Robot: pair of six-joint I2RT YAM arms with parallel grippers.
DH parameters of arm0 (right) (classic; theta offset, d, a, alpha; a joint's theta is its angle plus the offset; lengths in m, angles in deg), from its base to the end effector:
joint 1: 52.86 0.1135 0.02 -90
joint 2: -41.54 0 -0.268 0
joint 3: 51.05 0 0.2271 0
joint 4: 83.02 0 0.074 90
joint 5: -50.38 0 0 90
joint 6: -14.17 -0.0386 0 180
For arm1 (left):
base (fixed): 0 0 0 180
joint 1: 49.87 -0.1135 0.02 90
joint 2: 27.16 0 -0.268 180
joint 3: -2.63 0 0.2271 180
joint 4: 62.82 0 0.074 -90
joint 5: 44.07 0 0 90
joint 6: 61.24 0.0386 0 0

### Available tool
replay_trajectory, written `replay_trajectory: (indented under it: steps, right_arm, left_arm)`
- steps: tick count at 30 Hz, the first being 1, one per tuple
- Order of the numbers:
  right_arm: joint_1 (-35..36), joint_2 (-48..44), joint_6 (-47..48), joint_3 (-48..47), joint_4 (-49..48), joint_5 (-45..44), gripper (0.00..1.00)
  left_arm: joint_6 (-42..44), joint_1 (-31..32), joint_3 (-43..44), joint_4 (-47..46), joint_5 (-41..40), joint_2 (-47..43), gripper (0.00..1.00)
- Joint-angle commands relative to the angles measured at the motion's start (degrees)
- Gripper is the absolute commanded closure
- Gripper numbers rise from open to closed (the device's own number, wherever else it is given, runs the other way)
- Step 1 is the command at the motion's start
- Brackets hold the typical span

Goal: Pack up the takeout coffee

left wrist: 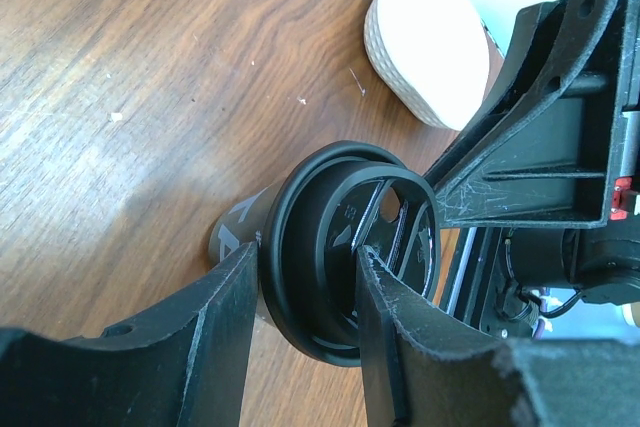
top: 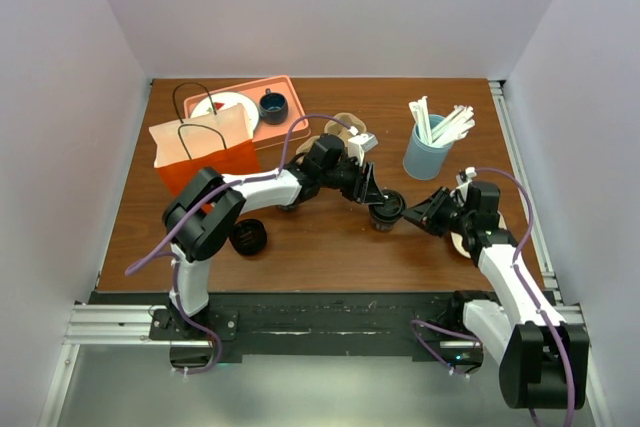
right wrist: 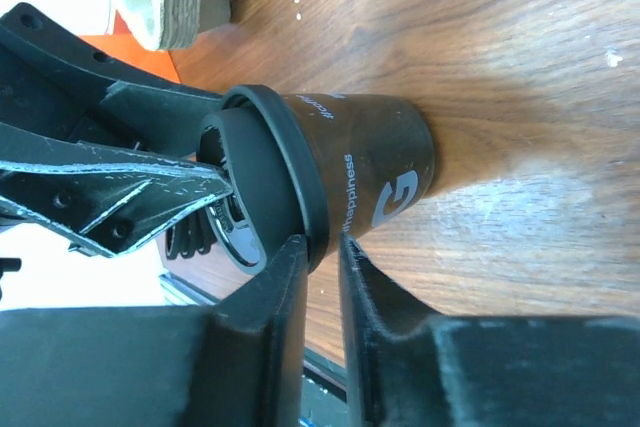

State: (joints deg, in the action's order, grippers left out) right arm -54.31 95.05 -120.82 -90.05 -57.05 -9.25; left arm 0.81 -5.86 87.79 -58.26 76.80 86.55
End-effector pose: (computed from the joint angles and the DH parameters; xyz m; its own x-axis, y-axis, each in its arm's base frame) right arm 0.1625 0.0154 0.2024 -0.7153 0.6283 -0.3059 0.2024 0.6053 0.7699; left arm 0.2861 -0.3040 0.1918 -0.7714 0.1859 -0.6086 0.6157 0.4594 -0.6402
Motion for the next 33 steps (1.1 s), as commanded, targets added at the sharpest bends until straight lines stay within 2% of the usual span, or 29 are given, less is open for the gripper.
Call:
replay_trajectory:
  steps: [1,6,11,17,23,28,33]
  right_arm:
    - [-0.3,-1.13,2.89,-2.76,8.33,-8.05,0.73]
    - [-0.3,-1.23,5.26,-10.84,12.18,-8.66,0.69]
    - [-0.3,1.67,7.2,-13.23,12.55,-8.31,0.7]
    - [-0.39,4.83,7.72,-11.21,6.14,-5.06,0.7]
    - [-0.3,11.17,8.17,-7.88,-2.3,2.75,0.69]
    - [-0.3,12.05,7.99,-5.41,-4.59,2.33,0.72]
    - [-0.3,14.6,5.27,-1.99,-4.42,-0.82,0.81]
  left_arm:
    - [8.7,0.64,-8.76,28.43,-16.19,13.73,0.62]
    - [8.7,0.64,-8.58,28.69,-16.55,14.08,0.62]
    - [8.78,0.64,-8.41,28.87,-16.46,14.61,0.62]
    - [8.78,0.64,-8.58,28.78,-16.63,14.35,0.62]
    - [8.7,0.64,-8.41,28.96,-16.63,14.52,0.62]
    - [8.7,0.64,-8.14,29.04,-16.55,14.61,0.62]
    - [8.61,0.64,-8.23,29.31,-16.55,15.14,0.62]
